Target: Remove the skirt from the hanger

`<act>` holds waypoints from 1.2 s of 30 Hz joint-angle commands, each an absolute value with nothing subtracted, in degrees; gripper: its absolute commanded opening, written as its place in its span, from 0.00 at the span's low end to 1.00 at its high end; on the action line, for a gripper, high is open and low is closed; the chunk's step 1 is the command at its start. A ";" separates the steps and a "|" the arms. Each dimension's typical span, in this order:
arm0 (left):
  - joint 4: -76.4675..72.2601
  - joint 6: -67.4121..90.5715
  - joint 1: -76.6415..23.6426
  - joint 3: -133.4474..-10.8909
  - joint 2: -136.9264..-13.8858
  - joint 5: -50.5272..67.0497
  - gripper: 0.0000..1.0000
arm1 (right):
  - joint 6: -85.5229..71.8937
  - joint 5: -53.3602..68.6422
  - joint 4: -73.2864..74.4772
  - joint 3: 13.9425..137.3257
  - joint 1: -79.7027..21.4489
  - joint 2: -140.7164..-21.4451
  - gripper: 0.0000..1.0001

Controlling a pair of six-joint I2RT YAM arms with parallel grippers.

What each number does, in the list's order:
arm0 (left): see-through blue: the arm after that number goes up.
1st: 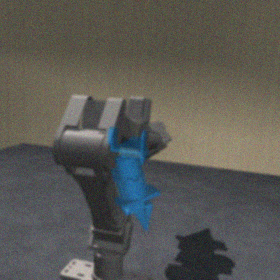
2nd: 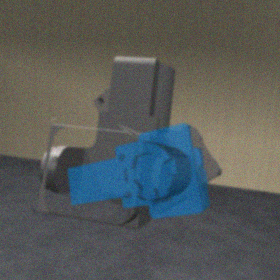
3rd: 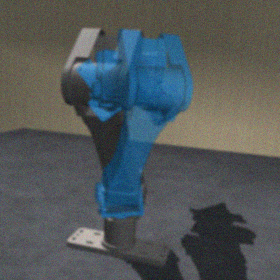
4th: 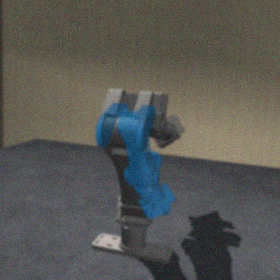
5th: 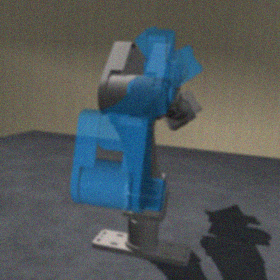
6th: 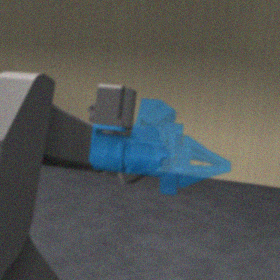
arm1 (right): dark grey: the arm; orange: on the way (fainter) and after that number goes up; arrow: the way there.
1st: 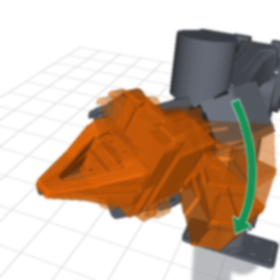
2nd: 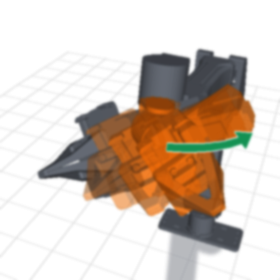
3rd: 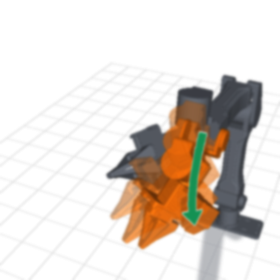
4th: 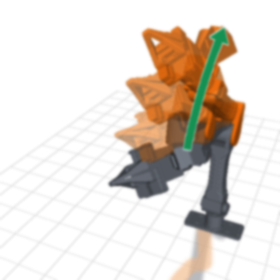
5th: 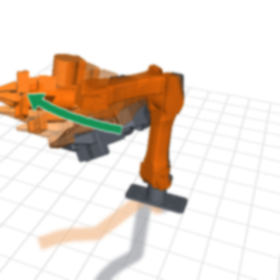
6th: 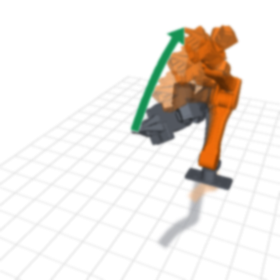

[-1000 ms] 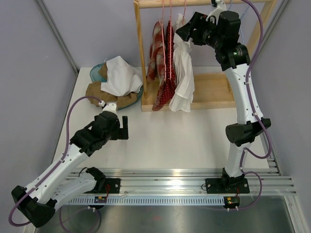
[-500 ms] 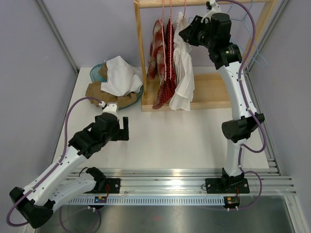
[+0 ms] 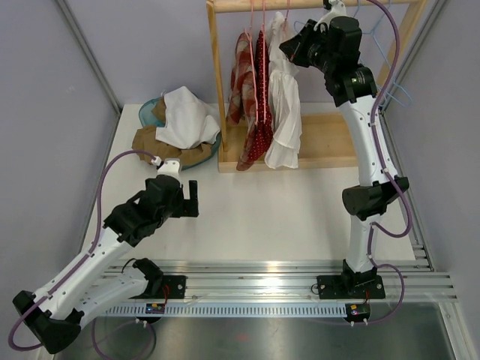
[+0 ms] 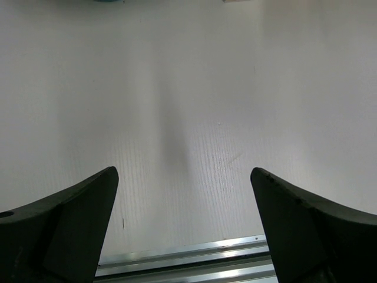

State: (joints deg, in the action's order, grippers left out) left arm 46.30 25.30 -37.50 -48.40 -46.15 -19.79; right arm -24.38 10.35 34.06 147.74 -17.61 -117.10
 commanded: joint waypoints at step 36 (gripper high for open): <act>5.10 10.99 -65.65 -90.88 -86.40 -9.22 0.83 | -26.98 2.55 25.14 109.86 -17.93 -74.01 0.00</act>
